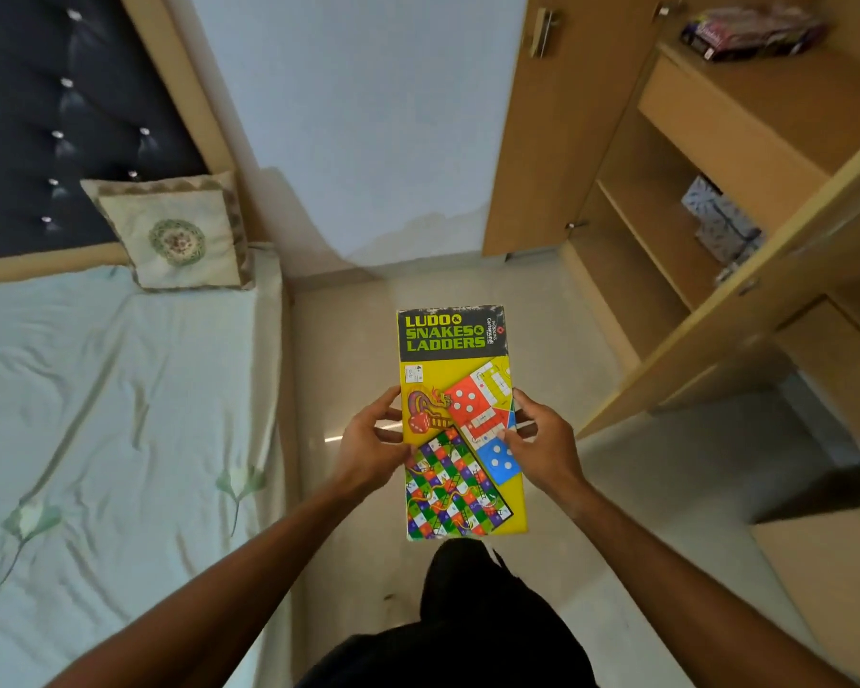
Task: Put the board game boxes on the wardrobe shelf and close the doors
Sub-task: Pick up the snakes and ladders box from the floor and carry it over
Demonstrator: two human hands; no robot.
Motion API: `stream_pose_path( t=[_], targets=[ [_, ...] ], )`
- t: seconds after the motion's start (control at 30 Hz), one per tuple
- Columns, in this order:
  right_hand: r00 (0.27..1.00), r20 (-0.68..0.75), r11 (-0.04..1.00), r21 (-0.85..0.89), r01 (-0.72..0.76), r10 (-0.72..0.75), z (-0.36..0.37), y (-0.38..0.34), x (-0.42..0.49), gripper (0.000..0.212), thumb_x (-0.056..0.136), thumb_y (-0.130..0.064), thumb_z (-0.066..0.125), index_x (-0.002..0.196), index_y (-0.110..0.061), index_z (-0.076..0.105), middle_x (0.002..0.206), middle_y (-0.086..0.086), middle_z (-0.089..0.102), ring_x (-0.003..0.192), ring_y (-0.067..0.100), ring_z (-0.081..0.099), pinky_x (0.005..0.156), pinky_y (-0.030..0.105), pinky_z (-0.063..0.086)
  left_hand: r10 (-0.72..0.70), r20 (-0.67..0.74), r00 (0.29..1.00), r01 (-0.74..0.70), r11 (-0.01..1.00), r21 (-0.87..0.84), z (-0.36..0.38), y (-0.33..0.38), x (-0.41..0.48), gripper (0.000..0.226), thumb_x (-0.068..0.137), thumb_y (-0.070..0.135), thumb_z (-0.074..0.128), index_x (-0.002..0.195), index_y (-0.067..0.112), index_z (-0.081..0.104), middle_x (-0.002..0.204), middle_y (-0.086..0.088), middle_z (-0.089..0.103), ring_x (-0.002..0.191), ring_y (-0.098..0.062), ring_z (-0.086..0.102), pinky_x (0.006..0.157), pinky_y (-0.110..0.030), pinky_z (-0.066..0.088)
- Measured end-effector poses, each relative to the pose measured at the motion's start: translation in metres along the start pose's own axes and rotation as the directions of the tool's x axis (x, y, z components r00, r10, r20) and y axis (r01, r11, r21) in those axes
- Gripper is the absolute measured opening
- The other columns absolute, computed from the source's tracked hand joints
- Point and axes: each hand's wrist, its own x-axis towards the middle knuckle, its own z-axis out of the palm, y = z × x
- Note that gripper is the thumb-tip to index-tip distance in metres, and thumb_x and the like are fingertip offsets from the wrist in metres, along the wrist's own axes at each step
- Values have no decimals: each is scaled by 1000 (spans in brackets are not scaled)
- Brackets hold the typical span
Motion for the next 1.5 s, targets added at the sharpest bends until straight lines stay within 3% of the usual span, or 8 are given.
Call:
stream_pose_path(
  t=[0.23, 0.43, 0.63, 0.93, 1.1, 1.23, 1.4, 1.5],
  targets=[
    [999, -41, 999, 35, -35, 36, -19, -16, 190, 52, 88, -16, 69, 136, -23, 52, 105, 0, 66, 80, 6, 64, 60, 17, 52, -11, 48, 999, 9, 999, 35, -5, 60, 195, 78, 77, 17, 80, 143, 34, 42, 114, 0, 60, 87, -16, 73, 55, -31, 61],
    [997, -72, 999, 46, 7, -4, -64, -30, 339, 43, 85, -12, 68, 126, -22, 59, 102, 2, 70, 87, 15, 69, 73, 41, 61, -14, 63, 998, 11, 999, 51, 8, 126, 348, 80, 77, 10, 79, 145, 29, 41, 119, -8, 58, 85, -20, 73, 60, -37, 62],
    [983, -168, 995, 84, -53, 66, -125, -27, 448, 44, 86, -14, 68, 126, -28, 58, 100, -2, 70, 85, 12, 70, 71, 40, 62, 23, 164, 986, -39, 994, 98, 50, 189, 481, 81, 78, 16, 79, 147, 30, 39, 119, -6, 60, 86, -17, 72, 55, -29, 60],
    [884, -381, 951, 248, -184, 270, -227, 8, 610, 41, 86, -11, 69, 123, -26, 60, 104, -4, 72, 91, 10, 71, 75, 40, 62, 84, 416, 905, -139, 985, 105, 158, 289, 698, 78, 76, 8, 80, 141, 30, 45, 120, -9, 61, 98, -28, 69, 61, -38, 62],
    [781, -534, 937, 294, -186, 322, -296, 12, 678, 39, 86, -7, 66, 120, -27, 62, 101, -8, 73, 90, 7, 71, 75, 35, 61, 145, 548, 824, -226, 971, 82, 232, 363, 795, 65, 76, -8, 74, 129, 25, 53, 102, -4, 63, 97, -29, 66, 57, -28, 57],
    [702, -641, 948, 266, -177, 311, -357, 20, 721, 43, 88, -8, 64, 125, -29, 59, 100, -9, 72, 88, 8, 70, 72, 29, 59, 242, 628, 740, -342, 939, 41, 287, 419, 845, 56, 78, -4, 74, 124, 24, 57, 97, 6, 66, 79, 4, 63, 56, -9, 49],
    [665, -713, 974, 199, -112, 222, -444, 33, 791, 48, 88, -5, 64, 129, -28, 56, 101, -13, 69, 85, -3, 65, 65, 8, 51, 342, 594, 728, -429, 903, 6, 365, 480, 922, 63, 69, 8, 84, 127, 13, 59, 105, 0, 71, 91, -7, 67, 83, -26, 57],
    [674, -720, 985, 157, -77, 167, -503, 59, 842, 41, 90, -11, 64, 129, -22, 58, 112, -5, 71, 97, 7, 69, 78, 28, 60, 336, 554, 761, -413, 910, 16, 417, 525, 964, 66, 73, 9, 83, 129, 19, 50, 100, 0, 66, 84, -4, 62, 64, -11, 52]
  ],
)
